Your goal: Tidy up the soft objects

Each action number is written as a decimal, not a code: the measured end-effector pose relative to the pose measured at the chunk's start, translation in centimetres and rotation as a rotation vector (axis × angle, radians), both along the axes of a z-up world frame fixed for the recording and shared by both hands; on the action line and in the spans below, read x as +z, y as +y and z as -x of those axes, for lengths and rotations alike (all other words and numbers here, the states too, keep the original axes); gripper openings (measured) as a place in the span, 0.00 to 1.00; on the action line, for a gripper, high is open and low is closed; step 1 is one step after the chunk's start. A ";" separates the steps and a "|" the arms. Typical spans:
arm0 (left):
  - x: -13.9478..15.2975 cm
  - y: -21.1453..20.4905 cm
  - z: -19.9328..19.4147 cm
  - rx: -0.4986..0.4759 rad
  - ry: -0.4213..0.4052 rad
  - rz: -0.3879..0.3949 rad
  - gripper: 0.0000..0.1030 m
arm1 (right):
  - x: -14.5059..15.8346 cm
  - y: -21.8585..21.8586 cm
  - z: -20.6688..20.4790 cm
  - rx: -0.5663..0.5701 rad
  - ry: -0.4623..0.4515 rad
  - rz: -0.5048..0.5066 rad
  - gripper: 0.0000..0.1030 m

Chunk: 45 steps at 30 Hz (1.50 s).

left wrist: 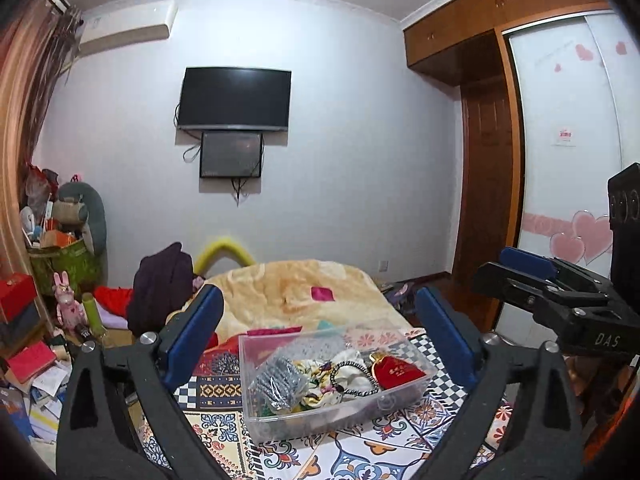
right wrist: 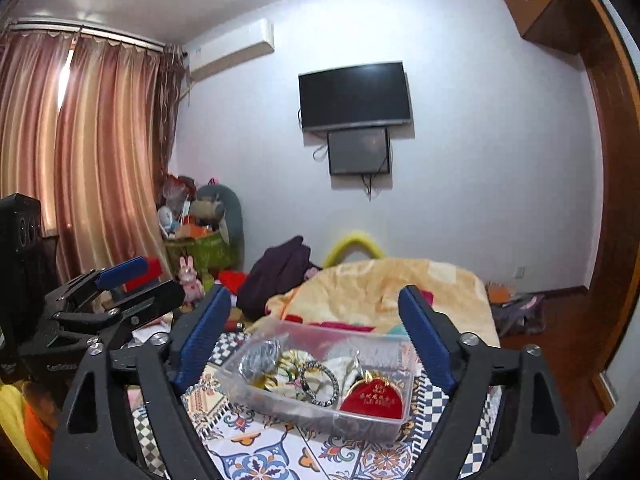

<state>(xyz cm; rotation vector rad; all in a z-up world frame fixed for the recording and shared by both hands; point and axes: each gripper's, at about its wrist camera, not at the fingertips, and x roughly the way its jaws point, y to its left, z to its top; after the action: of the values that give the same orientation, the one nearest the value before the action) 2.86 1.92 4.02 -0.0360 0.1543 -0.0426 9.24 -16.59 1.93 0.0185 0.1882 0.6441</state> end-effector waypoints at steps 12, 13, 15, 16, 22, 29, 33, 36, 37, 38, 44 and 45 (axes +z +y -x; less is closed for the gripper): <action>0.9 -0.7 1.7 0.004 -0.032 -0.013 1.00 | 0.5 -0.5 1.4 0.002 -0.040 -0.035 1.00; 0.8 -0.6 1.7 0.003 -0.032 -0.011 1.00 | 0.5 -0.5 1.4 0.002 -0.040 -0.034 1.00; 0.8 -0.6 1.8 0.004 -0.034 -0.009 1.00 | 0.5 -0.5 1.4 -0.002 -0.047 -0.029 1.00; 0.8 -0.6 1.8 0.003 -0.035 -0.009 1.00 | 0.5 -0.4 1.4 -0.005 -0.049 -0.027 1.00; 0.7 -0.8 1.8 0.002 -0.035 -0.016 1.00 | 0.2 -0.5 1.6 -0.007 -0.053 -0.025 1.00; 0.7 -0.8 2.0 -0.001 -0.037 -0.015 1.00 | 0.2 -0.5 1.6 -0.010 -0.053 -0.027 1.00; 0.7 -0.8 2.0 0.000 -0.037 -0.015 1.00 | 0.2 -0.5 1.6 -0.010 -0.055 -0.026 1.00; 0.7 -0.8 2.0 -0.001 -0.035 -0.014 1.00 | 0.1 -0.6 1.6 -0.010 -0.055 -0.029 1.00; 0.8 -0.8 2.1 0.000 -0.034 -0.013 1.00 | 0.1 -0.6 1.6 -0.010 -0.053 -0.029 1.00; 0.8 -0.8 2.1 0.000 -0.033 -0.014 1.00 | 0.1 -0.7 1.6 -0.010 -0.053 -0.029 1.00; 0.8 -0.7 2.1 0.002 -0.032 -0.013 1.00 | 0.1 -0.9 1.6 -0.010 -0.050 -0.031 1.00; 0.8 -0.7 2.1 0.001 -0.032 -0.013 1.00 | 0.1 -0.9 1.6 -0.010 -0.049 -0.031 1.00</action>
<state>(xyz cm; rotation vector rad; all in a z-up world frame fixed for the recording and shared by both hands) 0.78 1.20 4.77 -0.0223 0.1222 -0.0413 7.68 -17.50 2.05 0.0330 0.1305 0.6369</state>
